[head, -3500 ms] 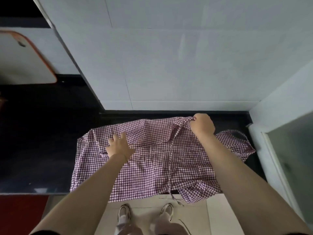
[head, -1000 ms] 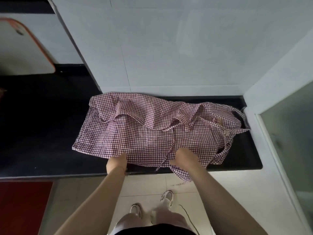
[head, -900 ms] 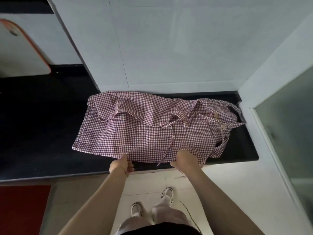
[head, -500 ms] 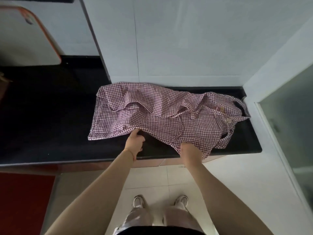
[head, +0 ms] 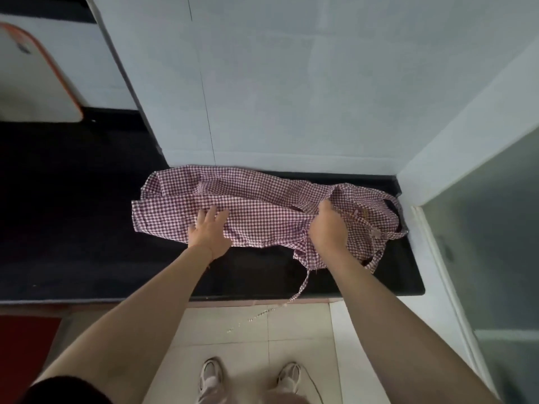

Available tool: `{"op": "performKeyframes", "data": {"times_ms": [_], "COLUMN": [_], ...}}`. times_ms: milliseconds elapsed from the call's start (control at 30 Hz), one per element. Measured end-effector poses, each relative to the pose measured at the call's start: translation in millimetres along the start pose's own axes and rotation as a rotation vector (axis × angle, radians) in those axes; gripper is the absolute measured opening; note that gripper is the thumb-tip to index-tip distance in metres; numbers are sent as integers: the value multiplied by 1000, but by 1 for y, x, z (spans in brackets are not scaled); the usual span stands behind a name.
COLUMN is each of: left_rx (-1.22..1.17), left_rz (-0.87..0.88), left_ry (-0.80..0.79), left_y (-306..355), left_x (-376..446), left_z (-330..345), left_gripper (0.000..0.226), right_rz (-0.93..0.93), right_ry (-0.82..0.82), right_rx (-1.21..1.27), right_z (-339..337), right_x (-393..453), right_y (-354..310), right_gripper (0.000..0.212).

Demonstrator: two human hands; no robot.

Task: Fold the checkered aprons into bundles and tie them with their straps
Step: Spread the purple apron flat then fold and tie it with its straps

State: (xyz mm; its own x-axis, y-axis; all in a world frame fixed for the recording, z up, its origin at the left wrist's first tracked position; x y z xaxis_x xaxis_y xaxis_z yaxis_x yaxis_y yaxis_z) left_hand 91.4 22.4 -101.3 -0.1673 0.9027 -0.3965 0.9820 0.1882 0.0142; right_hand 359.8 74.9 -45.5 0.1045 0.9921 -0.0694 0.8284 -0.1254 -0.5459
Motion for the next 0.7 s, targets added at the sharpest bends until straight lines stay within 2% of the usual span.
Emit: {"op": "performKeyframes", "data": {"times_ms": [67, 100, 200, 233, 333, 400, 500, 633, 700], "left_rx": [91, 128, 206, 227, 235, 224, 246, 278, 210], "left_rz": [30, 45, 82, 91, 96, 76, 50, 7, -15], "left_ry": [-34, -54, -100, -123, -176, -179, -184, -166, -67], "left_y": [1, 1, -1, -2, -5, -4, 5, 19, 23], "left_x": [7, 10, 19, 22, 27, 29, 31, 33, 29], "left_z": [6, 11, 21, 25, 37, 46, 54, 58, 53], "left_gripper": [83, 84, 93, 100, 114, 115, 118, 116, 91], "right_rz": [-131, -198, -275, -279, -316, -336, -305, -262, -261], "right_ry": [-109, -186, -382, -411, -303, -209, -206, -200, -186], "right_rx": [65, 41, -252, -338, -390, -302, -107, 67, 56], "right_z": [23, 40, 80, 89, 90, 86, 78, 63, 55], "right_x": [-5, -8, -12, -12, -10, -7, -4, -3, -5], "right_y": [-13, -16, -5, 1, 11, 14, 15, 12, 9], "right_gripper": [30, 36, 75, 78, 55, 37, 18, 16, 18]}}
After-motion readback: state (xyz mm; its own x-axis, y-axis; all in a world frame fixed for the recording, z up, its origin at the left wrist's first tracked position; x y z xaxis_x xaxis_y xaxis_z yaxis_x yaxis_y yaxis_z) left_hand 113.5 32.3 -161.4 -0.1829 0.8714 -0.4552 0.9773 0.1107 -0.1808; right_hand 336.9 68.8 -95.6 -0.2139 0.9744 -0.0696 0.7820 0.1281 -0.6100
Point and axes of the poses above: each hand's wrist, its own x-axis towards the middle knuckle, its own z-axis out of the palm, y = z × x, the point moved 5 cm from there along x, towards the middle knuckle, and after that the axes turned 15 degrees about x, right-handed, at the moved point
